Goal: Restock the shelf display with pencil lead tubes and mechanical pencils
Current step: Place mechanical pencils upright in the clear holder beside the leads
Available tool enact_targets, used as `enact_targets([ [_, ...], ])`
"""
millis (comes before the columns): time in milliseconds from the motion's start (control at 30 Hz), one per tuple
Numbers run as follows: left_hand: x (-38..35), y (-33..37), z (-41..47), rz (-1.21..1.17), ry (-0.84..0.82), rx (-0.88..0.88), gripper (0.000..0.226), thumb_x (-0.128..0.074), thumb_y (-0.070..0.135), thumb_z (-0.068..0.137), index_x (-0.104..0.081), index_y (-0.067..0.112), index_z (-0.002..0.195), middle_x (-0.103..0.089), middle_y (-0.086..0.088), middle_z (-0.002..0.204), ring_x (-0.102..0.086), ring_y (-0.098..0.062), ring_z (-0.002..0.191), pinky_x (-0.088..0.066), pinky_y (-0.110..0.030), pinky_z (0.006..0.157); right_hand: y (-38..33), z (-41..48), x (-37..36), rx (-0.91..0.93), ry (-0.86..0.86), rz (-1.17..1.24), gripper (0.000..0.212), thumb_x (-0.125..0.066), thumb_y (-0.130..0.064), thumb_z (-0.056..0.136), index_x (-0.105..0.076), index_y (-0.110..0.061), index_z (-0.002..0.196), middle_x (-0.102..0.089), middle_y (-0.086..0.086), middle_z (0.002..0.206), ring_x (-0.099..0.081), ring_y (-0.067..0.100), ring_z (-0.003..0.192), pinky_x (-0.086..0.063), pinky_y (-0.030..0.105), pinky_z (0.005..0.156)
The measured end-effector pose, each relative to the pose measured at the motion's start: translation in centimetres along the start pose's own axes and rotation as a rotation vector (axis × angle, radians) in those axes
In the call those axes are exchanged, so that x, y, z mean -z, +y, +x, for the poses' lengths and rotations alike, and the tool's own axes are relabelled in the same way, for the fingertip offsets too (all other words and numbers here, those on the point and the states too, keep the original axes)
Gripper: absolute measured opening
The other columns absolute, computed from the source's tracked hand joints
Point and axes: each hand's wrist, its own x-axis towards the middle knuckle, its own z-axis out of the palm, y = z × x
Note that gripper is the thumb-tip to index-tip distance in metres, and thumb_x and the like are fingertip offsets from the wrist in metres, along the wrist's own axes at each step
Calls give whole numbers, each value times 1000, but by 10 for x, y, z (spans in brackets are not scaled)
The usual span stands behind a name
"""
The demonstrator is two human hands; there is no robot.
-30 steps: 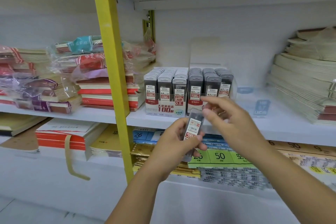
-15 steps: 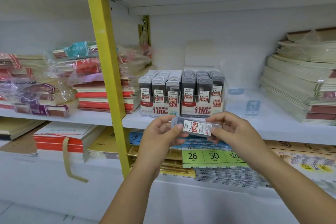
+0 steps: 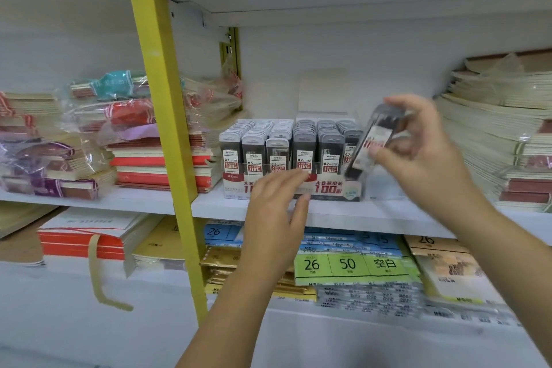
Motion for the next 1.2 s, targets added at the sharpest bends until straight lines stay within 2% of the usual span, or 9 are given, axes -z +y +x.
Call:
enact_targets([
  [200,-17,-2,-3,163,-37,-139,43,-58,19,99,-55,18,142,-49,0,152,-31,-18,142,-21,-32,119,14,36,5,128,-10,-375,48,-69,-16,87,-41,-40,118,-59,-22,90,-56,-9,78,-47,25,68],
  [267,-19,-2,-3,190,-51,-139,44,-58,21,99,-54,19,143,-48,0,153,-31,-18,142,-22,-32,118,23,38,2,118,-80,-432,47,-69,-18,86,-41,-44,113,-59,-21,88,-54,-12,78,-42,26,66],
  [400,-21,-3,-3,227,-83,-134,44,-57,22,99,-54,19,142,-47,1,154,-35,-19,143,-21,-32,118,40,42,1,48,-157,-471,35,-67,-24,87,-48,-46,106,-62,-9,97,-53,8,95,-36,28,75],
  [500,-19,-4,-3,219,-110,-130,44,-55,23,100,-52,21,144,-44,2,156,-33,-18,145,-19,-32,119,50,44,-5,89,-107,-622,22,-66,-27,89,-64,-39,107,-52,-10,98,-36,11,104,-22,21,79],
  [633,-18,-5,-4,217,-122,-135,46,-55,23,100,-50,23,145,-42,5,156,-30,-14,145,-14,-27,118,53,47,-7,57,-23,-698,24,-64,-29,91,-70,-33,113,-43,-6,97,-24,8,100,-25,25,87],
  [833,-15,-6,-6,183,-97,-159,45,-59,20,98,-53,20,143,-46,3,153,-33,-15,142,-16,-25,117,47,33,-6,56,-46,-737,37,-59,-25,94,-60,-29,131,-45,-5,105,-35,22,111,-32,33,95],
  [967,-8,-5,-21,80,-68,-142,37,-63,12,95,-63,13,132,-60,-3,138,-44,-18,127,-22,-17,111,35,-3,-1,137,92,-592,29,-57,-13,95,-65,-19,122,-54,1,104,-44,24,105,-32,24,90],
  [1067,-6,-13,-59,59,-227,-110,32,-64,11,94,-67,13,125,-66,-4,126,-54,-23,119,-31,-23,103,35,-56,-9,40,66,-338,24,-54,-13,94,-66,-25,110,-56,-9,95,-51,5,85,-38,14,76],
  [1200,-13,-52,-153,62,-689,39,34,-58,20,99,-60,20,133,-58,0,136,-48,-21,126,-34,-26,103,77,-157,-35,-285,-137,-213,24,-57,-11,93,-64,-34,94,-61,-10,92,-55,6,76,-41,14,67],
])
